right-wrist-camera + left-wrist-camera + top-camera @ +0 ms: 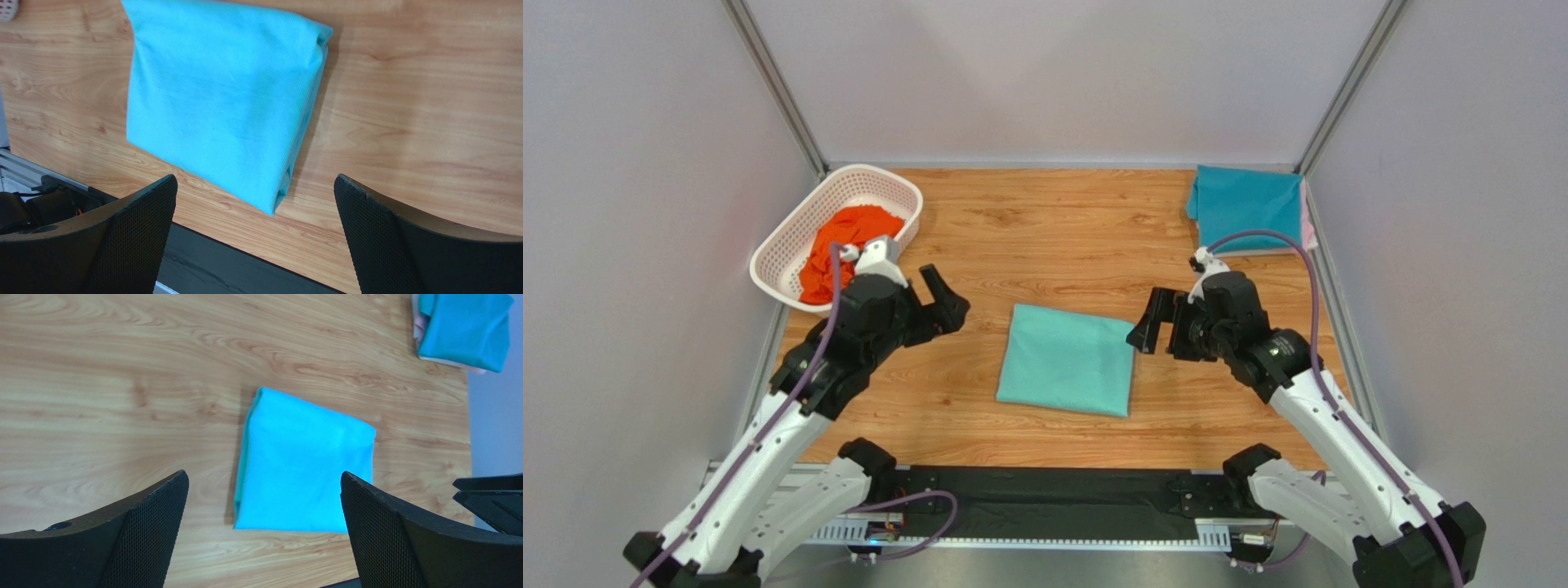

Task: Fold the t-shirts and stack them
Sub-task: Fold the tshirt, then neatly place the folded tshirt to the corner

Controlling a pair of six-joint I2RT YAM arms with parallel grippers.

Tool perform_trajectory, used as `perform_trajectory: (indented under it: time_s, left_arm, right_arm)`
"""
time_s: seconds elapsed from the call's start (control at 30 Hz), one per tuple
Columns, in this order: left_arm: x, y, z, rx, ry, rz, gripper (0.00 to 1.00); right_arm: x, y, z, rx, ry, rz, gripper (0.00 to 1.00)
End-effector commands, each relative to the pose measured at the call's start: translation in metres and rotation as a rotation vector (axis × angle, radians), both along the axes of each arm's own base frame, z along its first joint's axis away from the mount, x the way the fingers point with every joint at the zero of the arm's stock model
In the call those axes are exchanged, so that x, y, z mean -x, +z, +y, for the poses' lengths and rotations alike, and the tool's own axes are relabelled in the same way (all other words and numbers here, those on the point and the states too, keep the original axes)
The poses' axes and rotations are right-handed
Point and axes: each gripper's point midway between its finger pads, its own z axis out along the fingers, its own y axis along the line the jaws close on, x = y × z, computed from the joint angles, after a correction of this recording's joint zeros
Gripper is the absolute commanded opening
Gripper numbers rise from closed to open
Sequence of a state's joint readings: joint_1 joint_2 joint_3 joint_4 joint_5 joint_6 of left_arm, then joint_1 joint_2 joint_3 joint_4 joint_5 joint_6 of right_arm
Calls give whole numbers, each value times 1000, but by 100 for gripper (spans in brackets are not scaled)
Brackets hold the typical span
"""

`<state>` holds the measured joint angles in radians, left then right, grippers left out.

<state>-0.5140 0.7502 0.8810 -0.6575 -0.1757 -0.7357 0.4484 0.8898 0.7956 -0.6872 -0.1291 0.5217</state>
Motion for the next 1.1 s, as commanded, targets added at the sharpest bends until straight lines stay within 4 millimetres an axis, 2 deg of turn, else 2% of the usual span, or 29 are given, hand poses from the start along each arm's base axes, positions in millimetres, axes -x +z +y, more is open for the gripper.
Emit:
perform_trajectory:
  time_s: [0.0, 0.13, 0.27, 0.43, 0.7, 0.97, 1.07]
  left_arm:
    - [33, -40, 42, -102, 120, 106, 100]
    - [56, -61, 59, -92, 182, 147, 100]
    - [64, -68, 64, -87, 197, 155, 100]
    - [68, -72, 69, -103, 208, 165, 100]
    - [70, -75, 69, -105, 208, 185, 100]
    - [70, -75, 71, -115, 220, 188, 100]
    - [70, -75, 72, -114, 222, 188, 100]
  right_arm:
    - [4, -25, 3, -26, -40, 75, 100]
    - [1, -52, 10, -35, -48, 142, 96]
    - [-11, -70, 18, -26, -59, 183, 92]
    - [-18, -96, 32, -1, -39, 247, 84]
    - [-24, -128, 38, 57, -62, 316, 74]
    - [-23, -147, 52, 98, -33, 354, 56]
    - [-23, -155, 53, 127, -38, 364, 39]
